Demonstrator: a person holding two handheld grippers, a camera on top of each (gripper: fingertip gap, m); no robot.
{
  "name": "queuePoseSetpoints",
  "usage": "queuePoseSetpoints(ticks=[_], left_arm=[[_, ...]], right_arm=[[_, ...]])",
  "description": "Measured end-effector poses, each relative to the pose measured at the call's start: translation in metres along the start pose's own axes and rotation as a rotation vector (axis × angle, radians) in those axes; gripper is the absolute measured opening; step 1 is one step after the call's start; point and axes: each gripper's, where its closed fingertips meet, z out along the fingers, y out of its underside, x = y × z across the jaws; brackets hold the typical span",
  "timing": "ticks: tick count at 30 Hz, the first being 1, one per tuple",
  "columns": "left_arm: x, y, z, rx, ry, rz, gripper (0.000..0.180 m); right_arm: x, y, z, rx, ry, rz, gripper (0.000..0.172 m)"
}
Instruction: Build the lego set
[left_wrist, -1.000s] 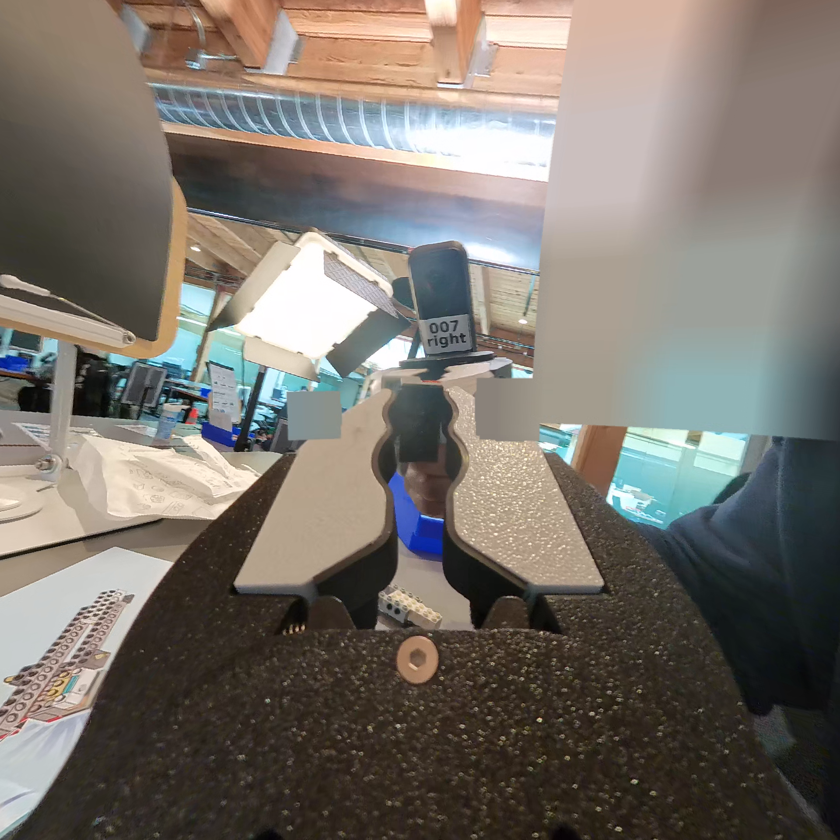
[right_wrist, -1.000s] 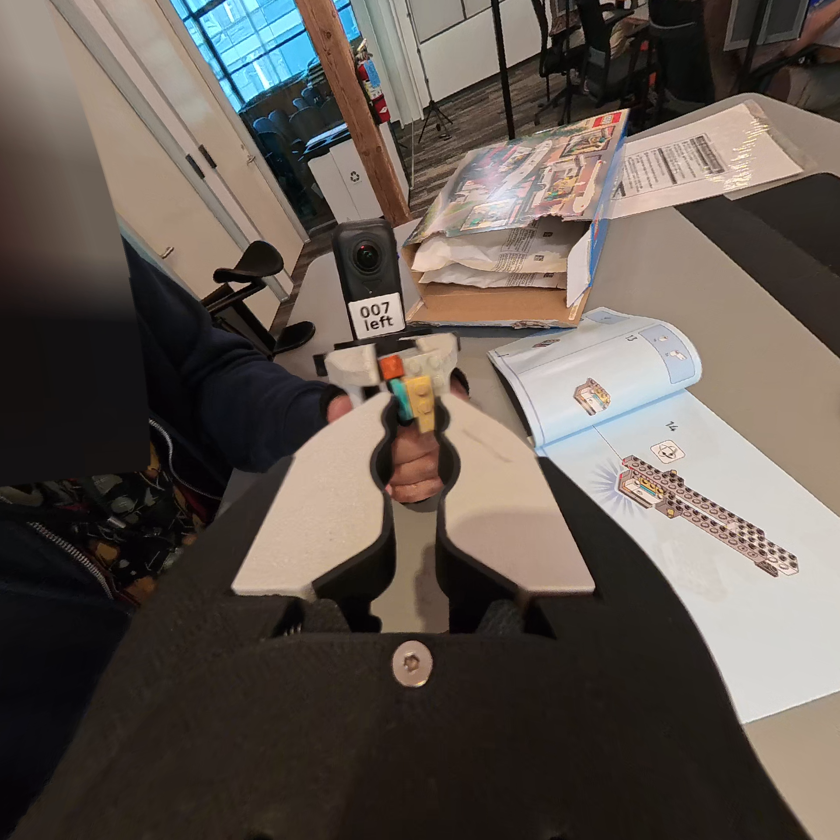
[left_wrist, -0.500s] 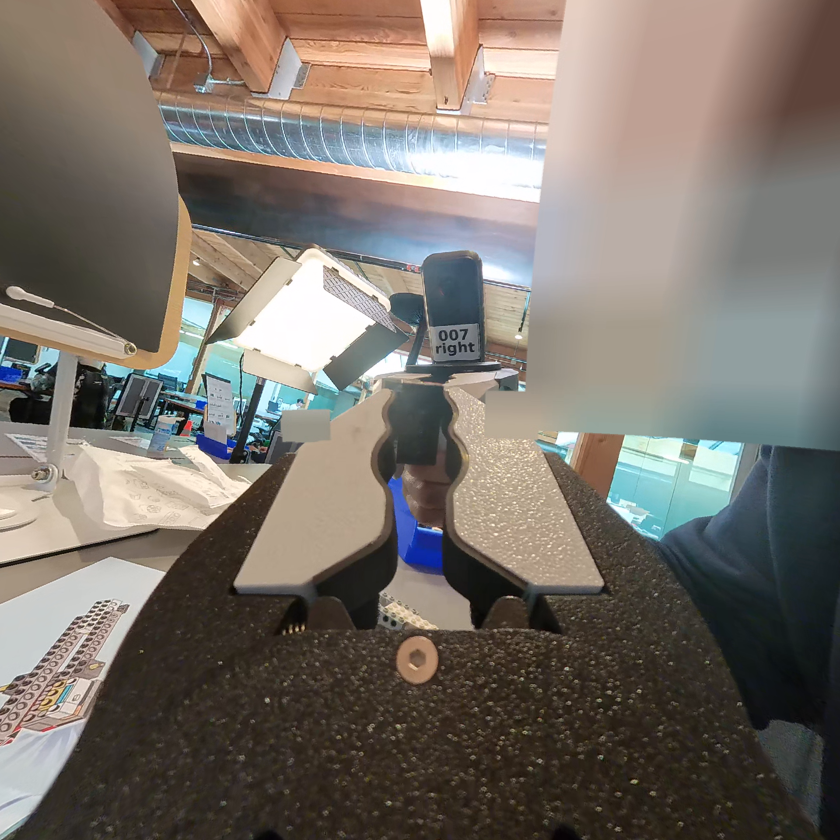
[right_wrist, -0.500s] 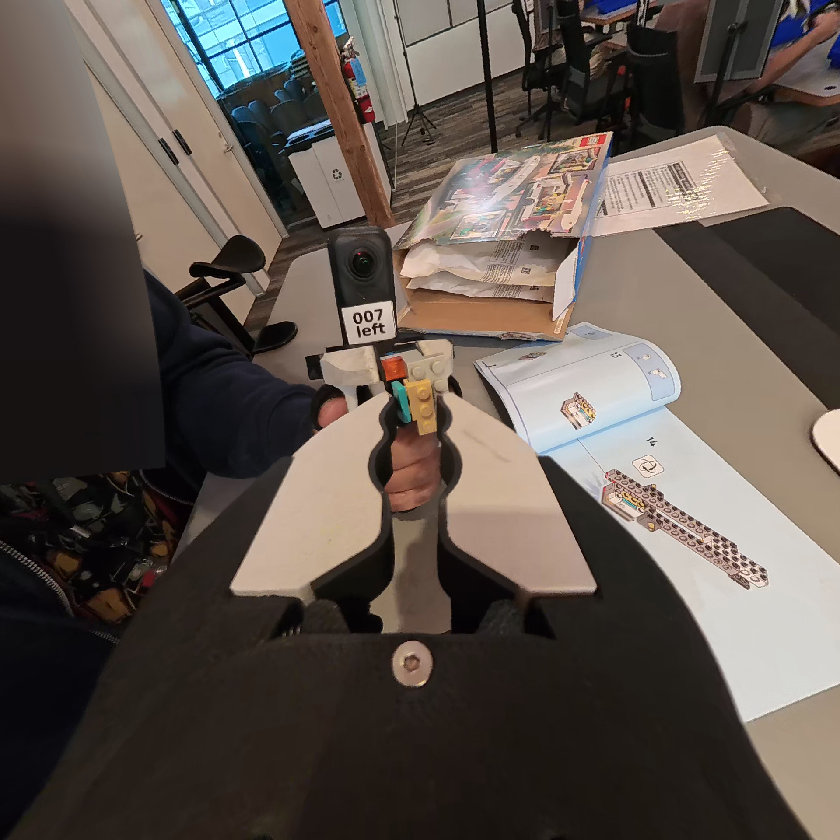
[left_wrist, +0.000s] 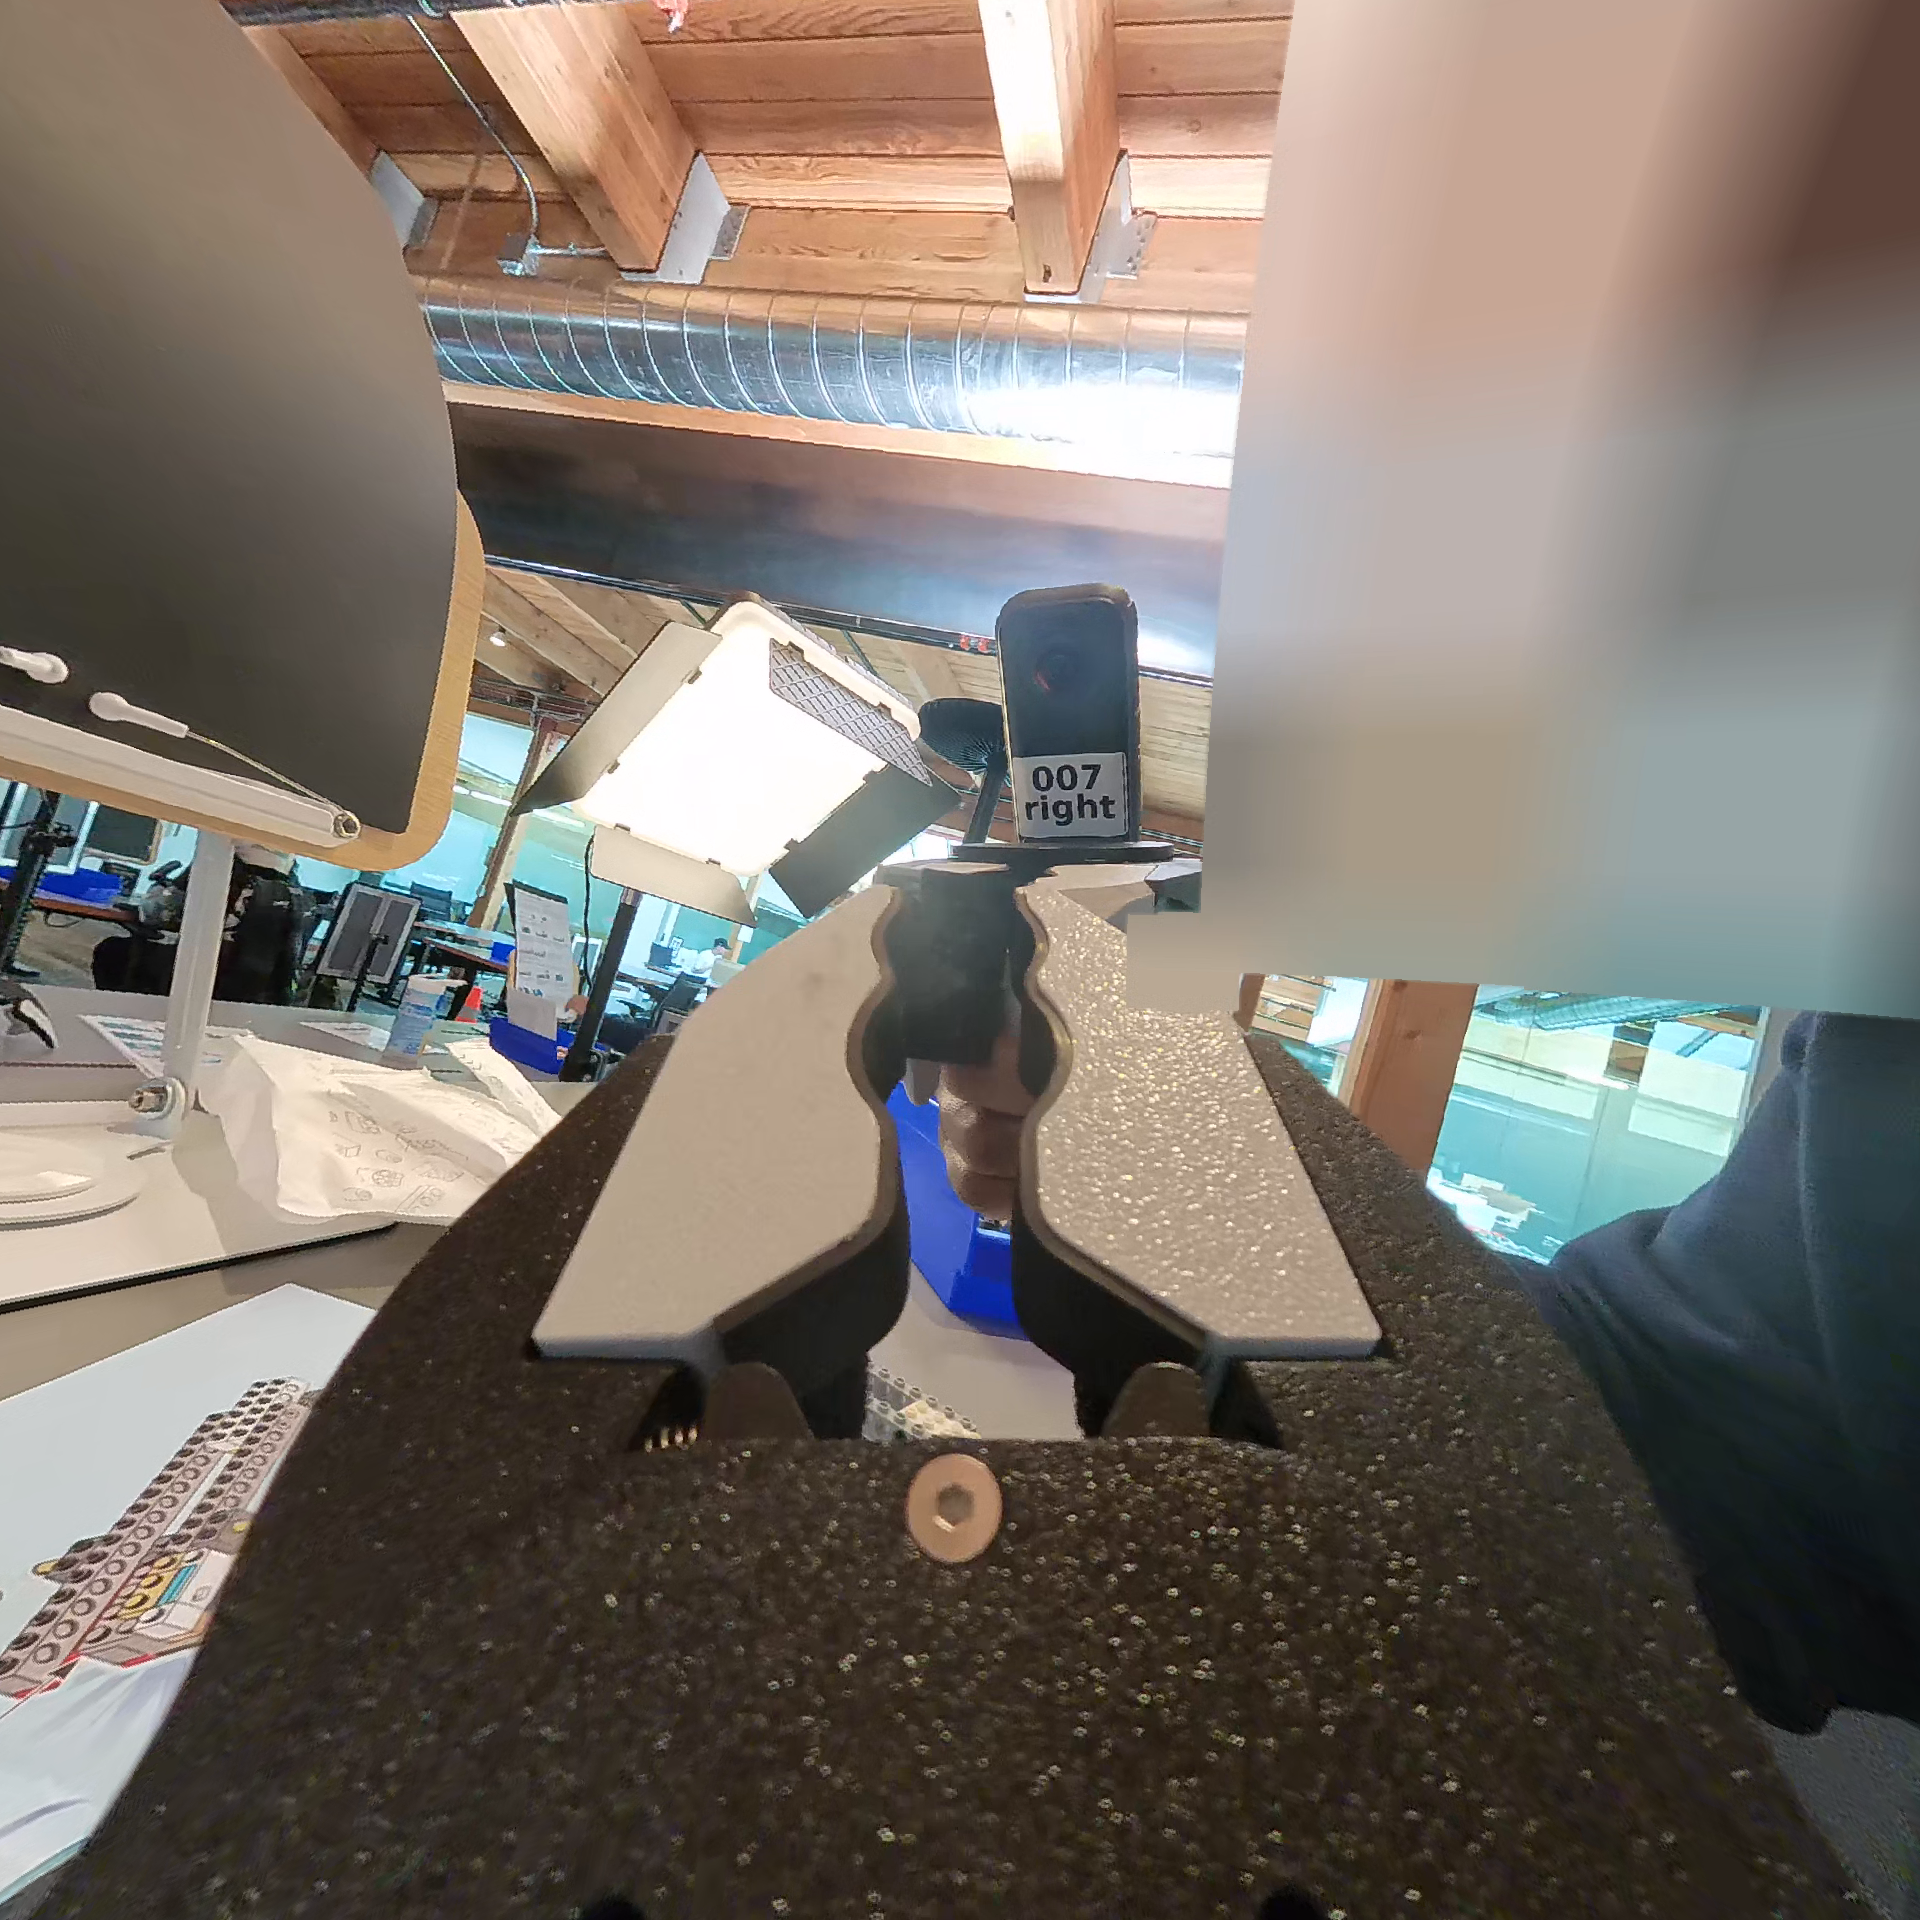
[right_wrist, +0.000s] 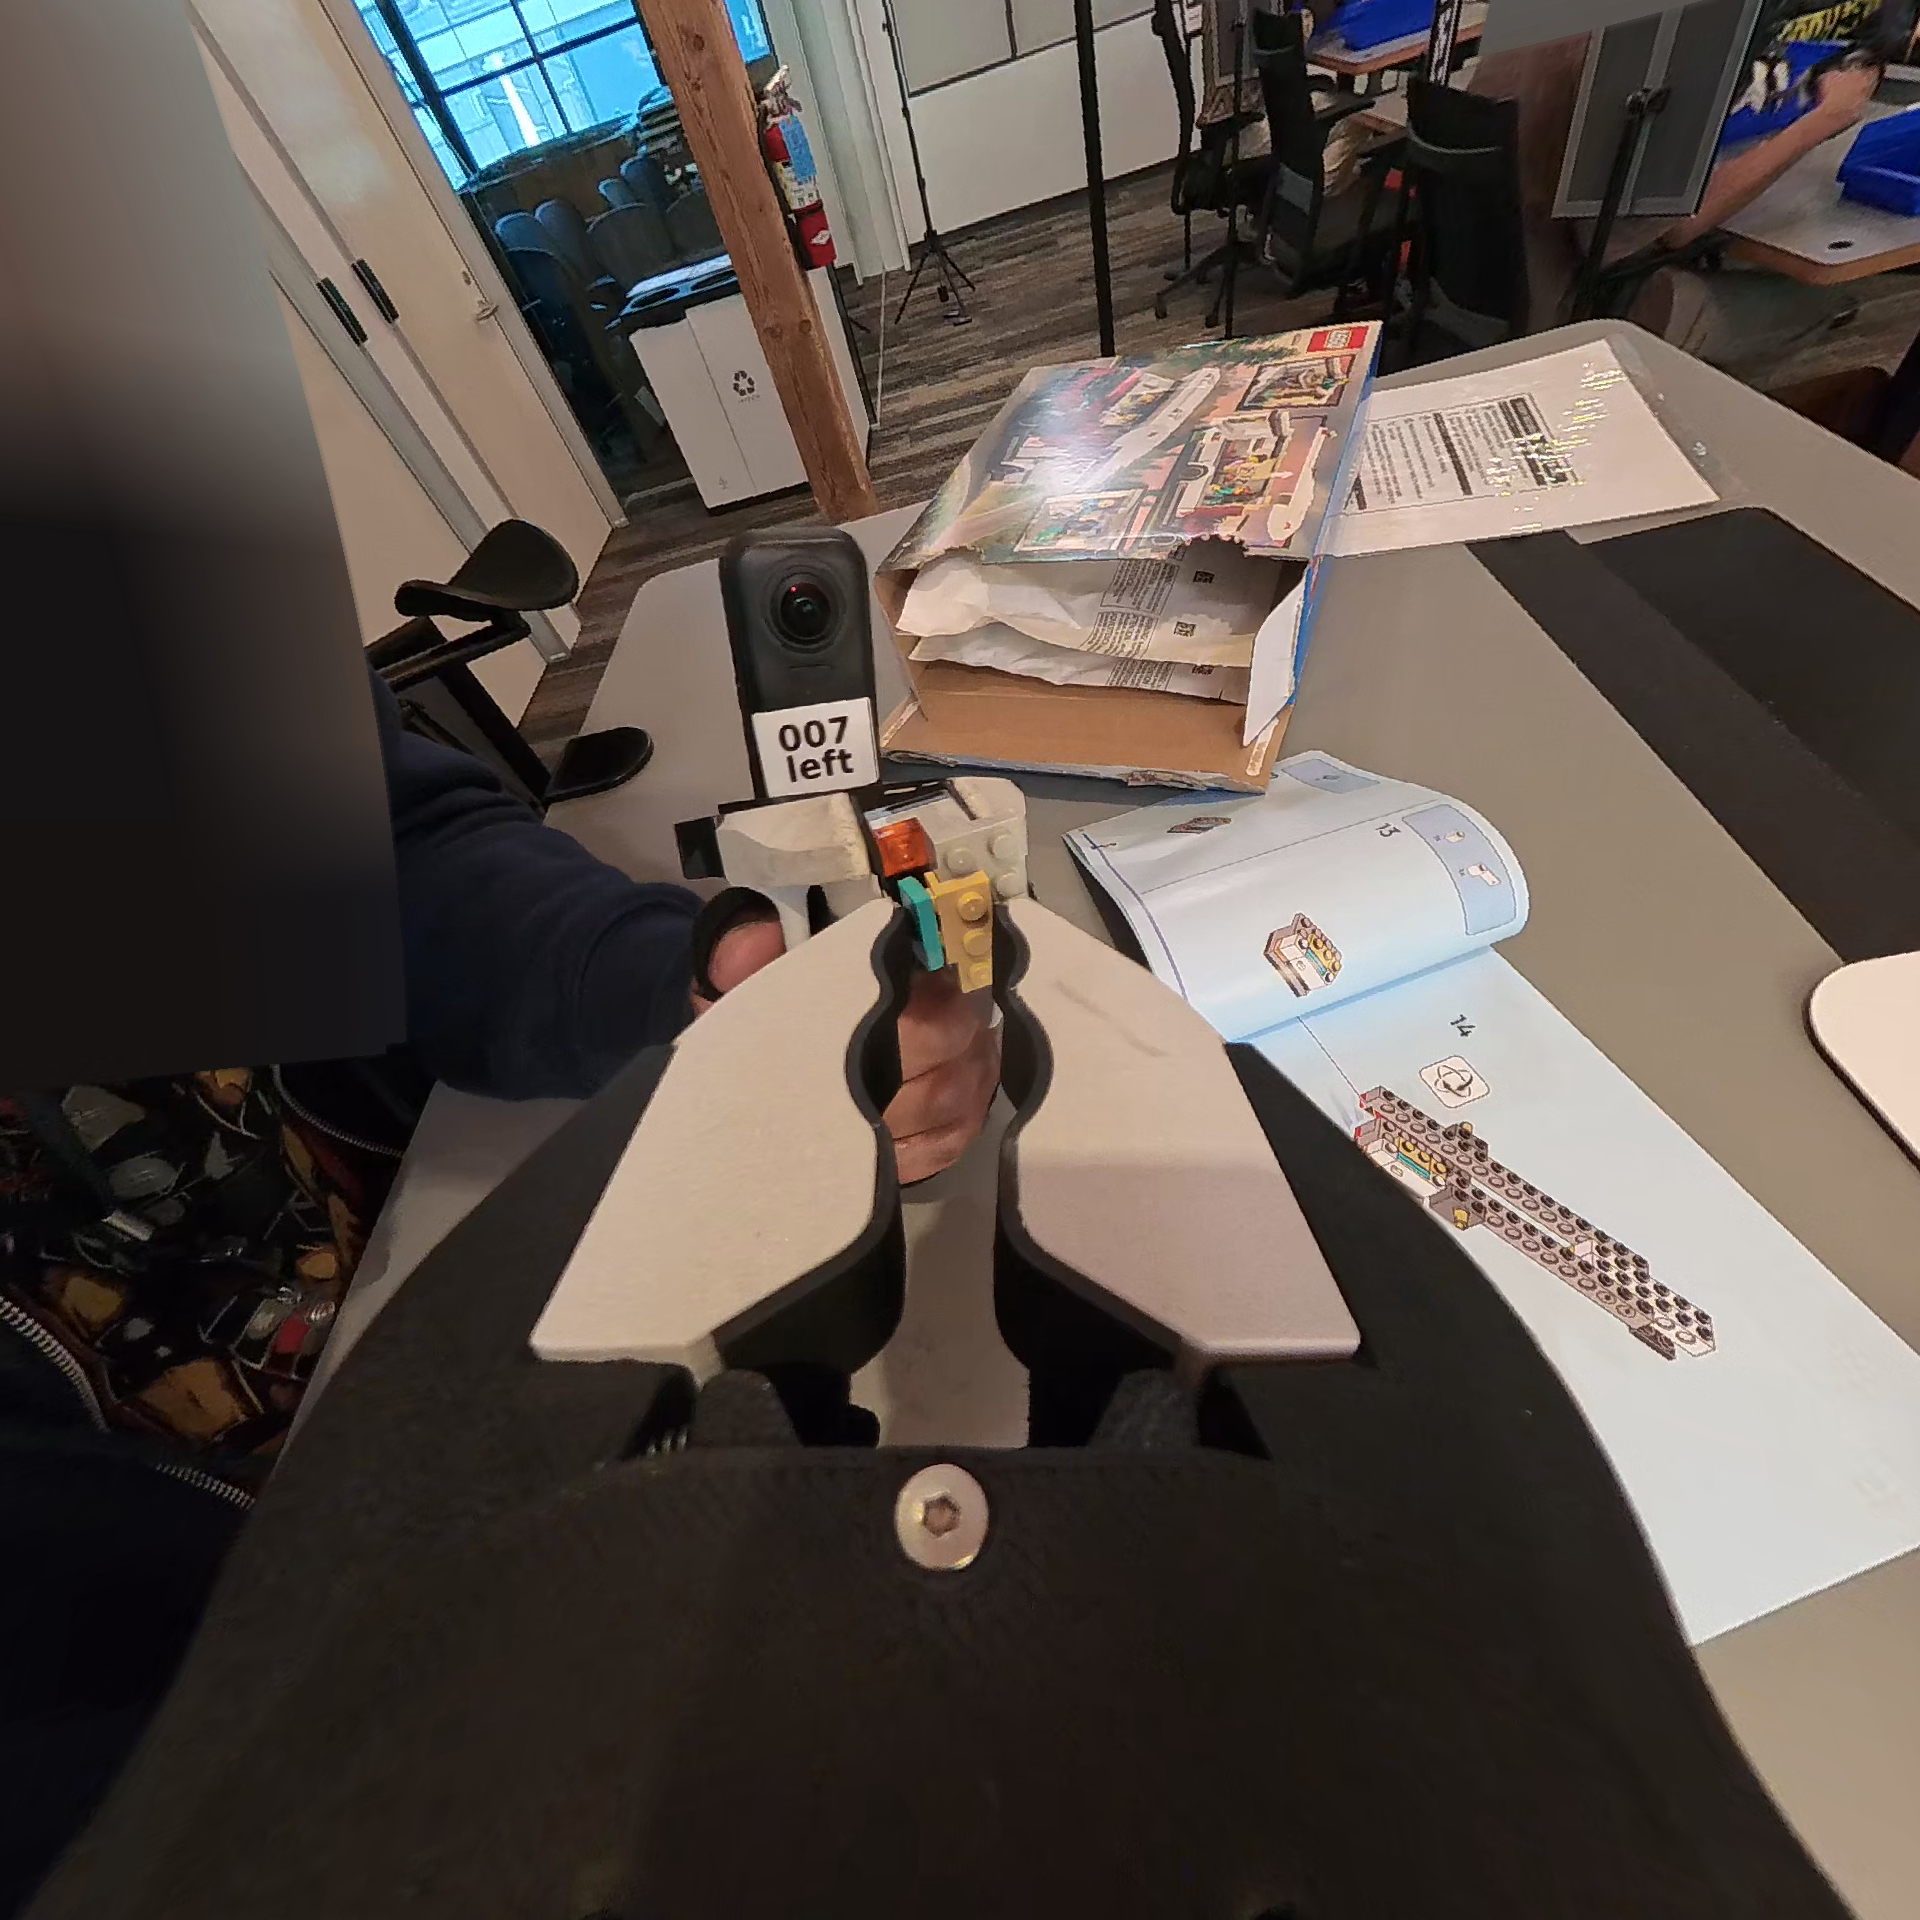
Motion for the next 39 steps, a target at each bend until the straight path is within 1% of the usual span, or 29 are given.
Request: queuePoseSetpoints(ticks=[11, 15, 22, 25, 27, 29, 30, 34, 39], left_arm=[[0.002, 0.002, 0.001, -0.032, -0.025, 0.123, 0.018], [0.002, 0.001, 0.001, -0.031, -0.026, 0.126, 0.018], [-0.004, 0.000, -0.001, -0.001, 0.040, -0.064, 0.017], [-0.010, -0.006, -0.005, 0.047, 0.085, -0.182, 0.017], [-0.018, -0.009, -0.007, 0.092, 0.083, -0.255, 0.016], [-0.020, -0.013, -0.009, 0.128, 0.093, -0.303, 0.016], [-0.022, -0.013, -0.010, 0.132, 0.088, -0.313, 0.016], [-0.024, -0.016, -0.012, 0.152, 0.097, -0.340, 0.016], [-0.021, -0.014, -0.011, 0.141, 0.115, -0.340, 0.016]], right_arm=[[-0.002, 0.001, -0.001, -0.005, -0.031, 0.058, 0.013], [-0.002, 0.002, -0.001, -0.008, -0.031, 0.053, 0.013], [0.004, 0.002, 0.003, -0.006, 0.012, 0.035, 0.013], [0.007, -0.001, 0.007, 0.021, 0.055, 0.032, 0.013], [0.011, 0.000, 0.011, 0.023, 0.079, 0.043, 0.014], [0.017, 0.006, 0.015, -0.003, 0.123, 0.039, 0.025], [0.019, 0.006, 0.016, 0.002, 0.130, 0.043, 0.028], [0.018, 0.001, 0.018, 0.047, 0.110, 0.071, 0.030], [0.015, -0.005, 0.019, 0.092, 0.082, 0.096, 0.030]])
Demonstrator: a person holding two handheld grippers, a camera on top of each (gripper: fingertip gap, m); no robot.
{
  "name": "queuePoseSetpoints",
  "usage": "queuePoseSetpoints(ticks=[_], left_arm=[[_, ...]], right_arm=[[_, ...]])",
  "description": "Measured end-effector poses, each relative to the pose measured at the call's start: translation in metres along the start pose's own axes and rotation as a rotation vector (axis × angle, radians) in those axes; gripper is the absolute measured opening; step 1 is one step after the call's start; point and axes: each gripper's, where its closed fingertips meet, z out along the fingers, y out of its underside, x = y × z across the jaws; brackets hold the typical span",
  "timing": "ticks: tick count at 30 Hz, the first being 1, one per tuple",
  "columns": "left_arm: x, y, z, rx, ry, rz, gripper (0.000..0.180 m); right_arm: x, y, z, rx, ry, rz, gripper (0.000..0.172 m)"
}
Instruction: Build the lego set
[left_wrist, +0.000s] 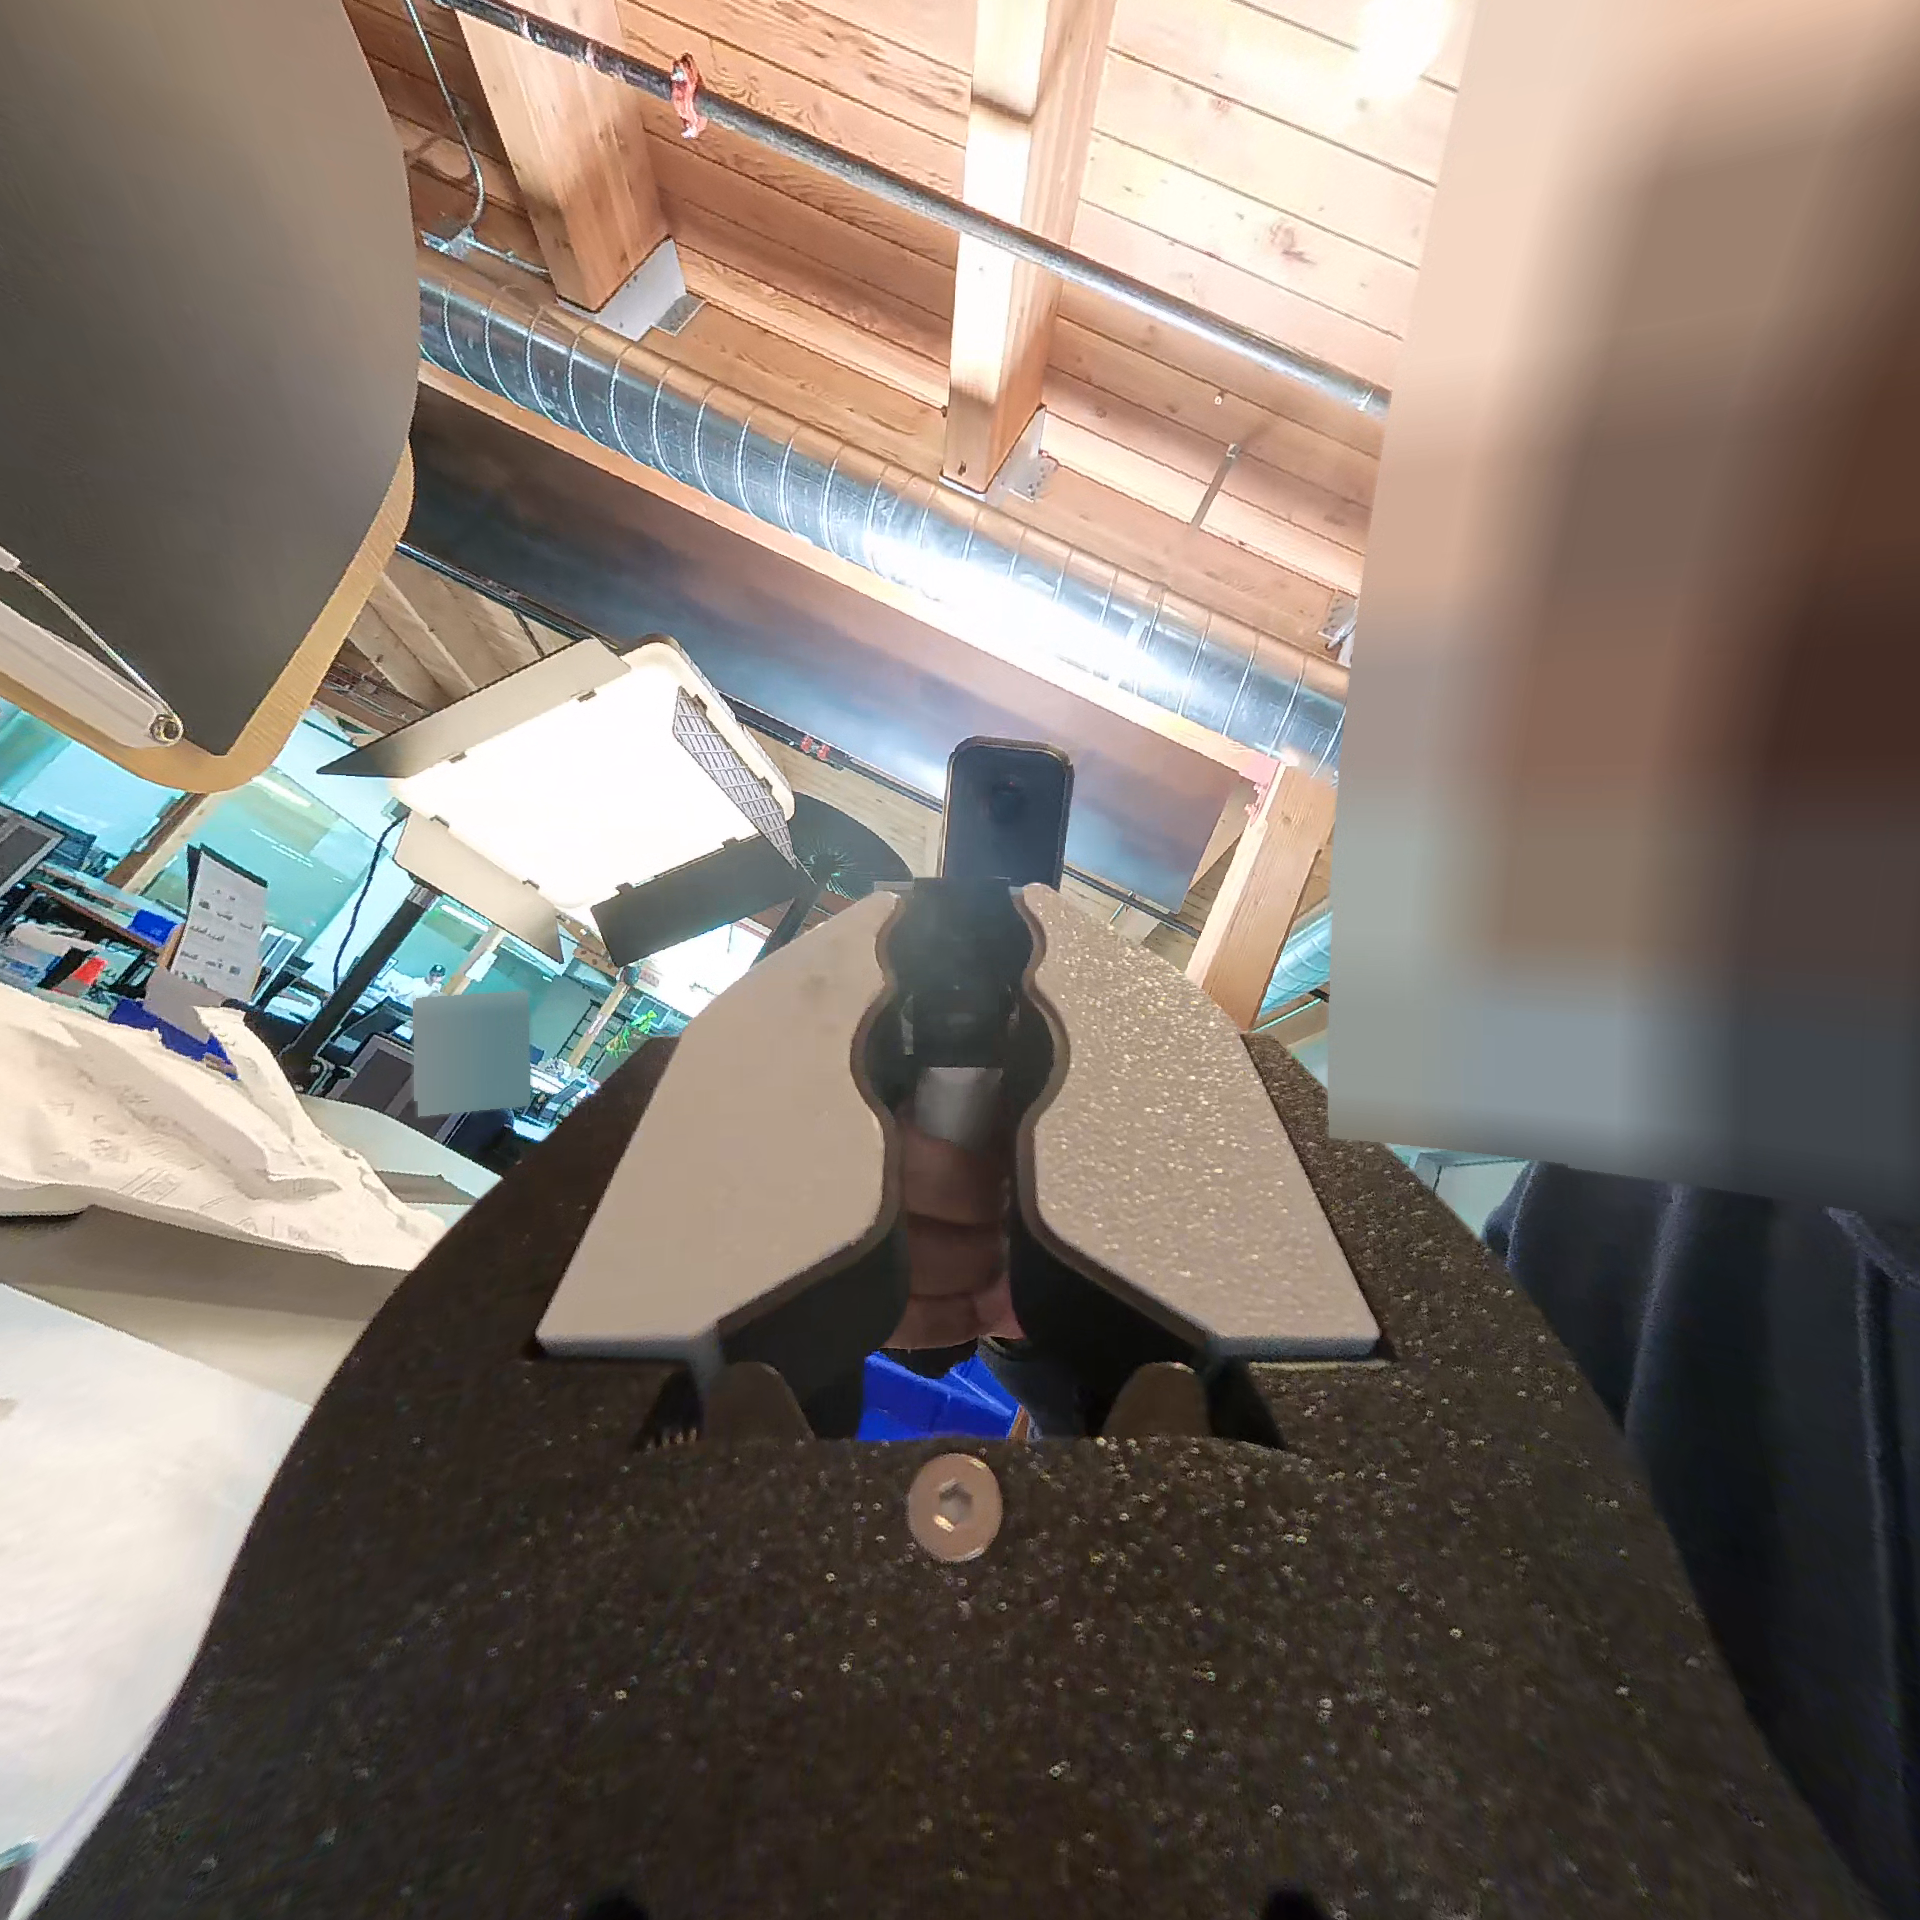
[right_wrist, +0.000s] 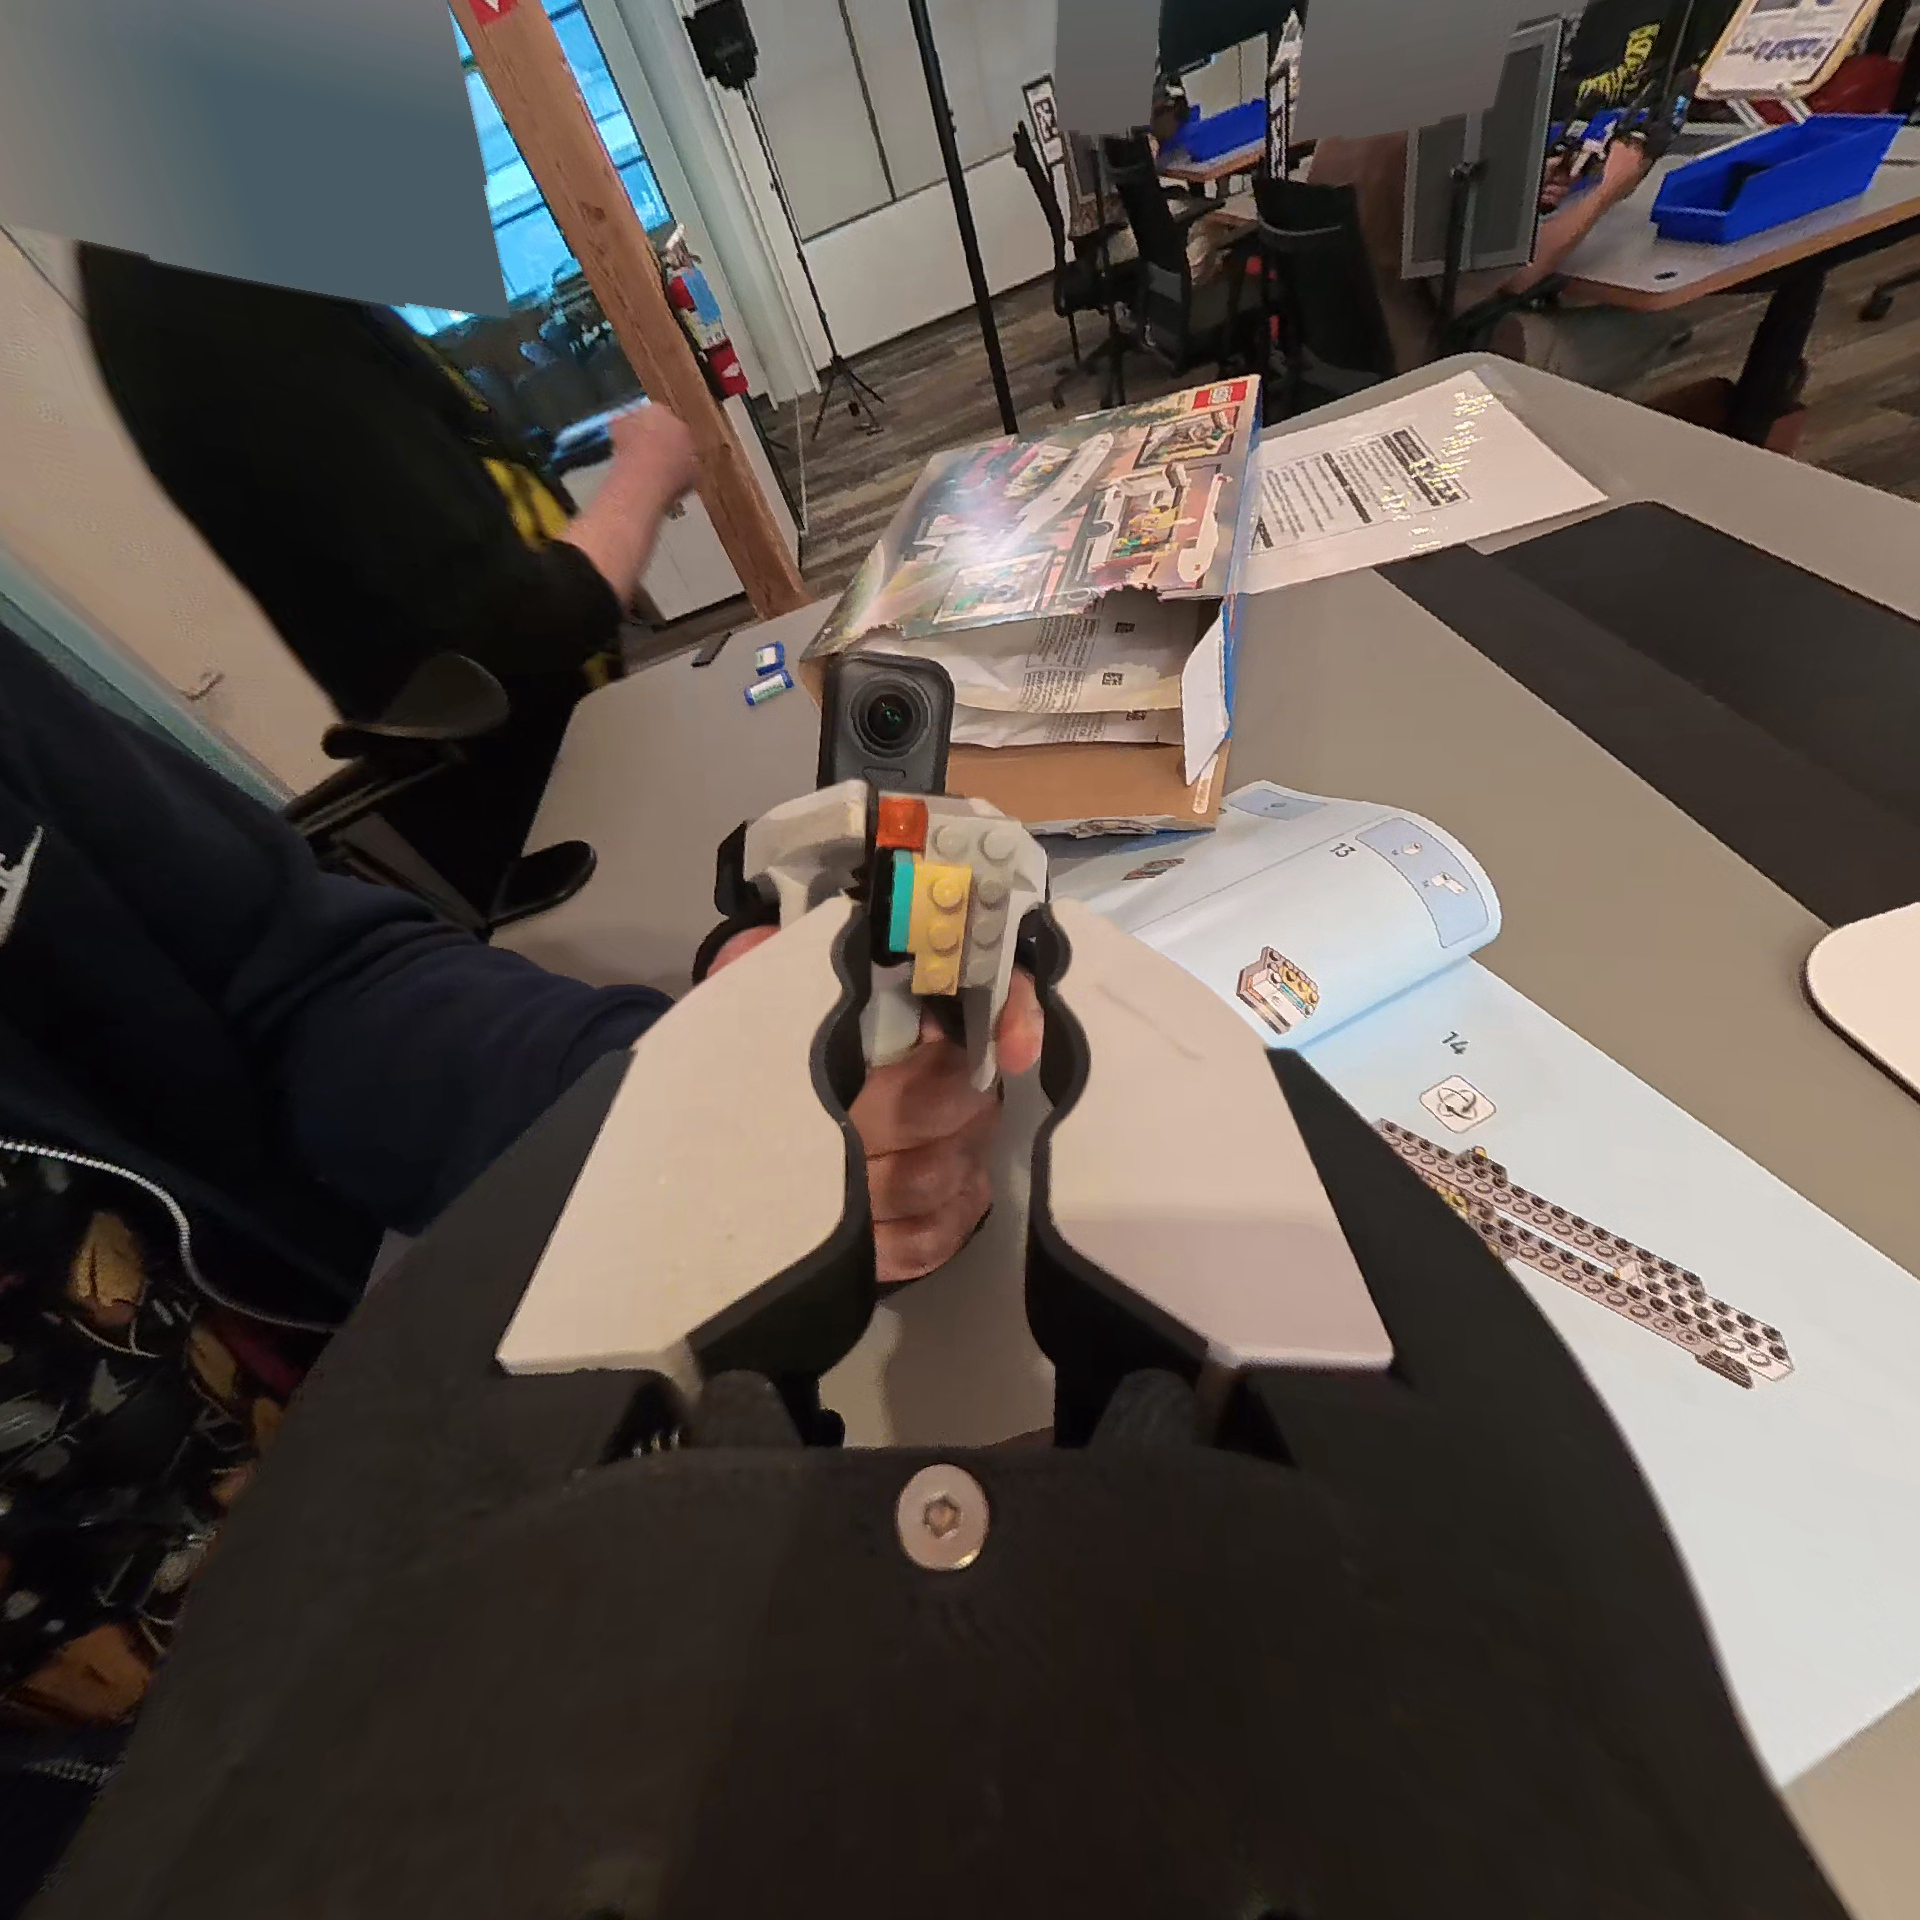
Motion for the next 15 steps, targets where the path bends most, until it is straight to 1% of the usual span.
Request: queuePoseSetpoints(ticks=[5, 15], left_arm=[[0.0021, 0.0014, 0.0008, -0.008, 0.019, 0.000, 0.016], [0.0033, 0.0020, 0.0012, -0.014, 0.032, -0.003, 0.016]], right_arm=[[-0.0035, -0.0026, 0.0005, 0.017, -0.018, 0.004, 0.023], [-0.0034, -0.0030, -0.0002, 0.025, -0.035, -0.003, 0.021]])
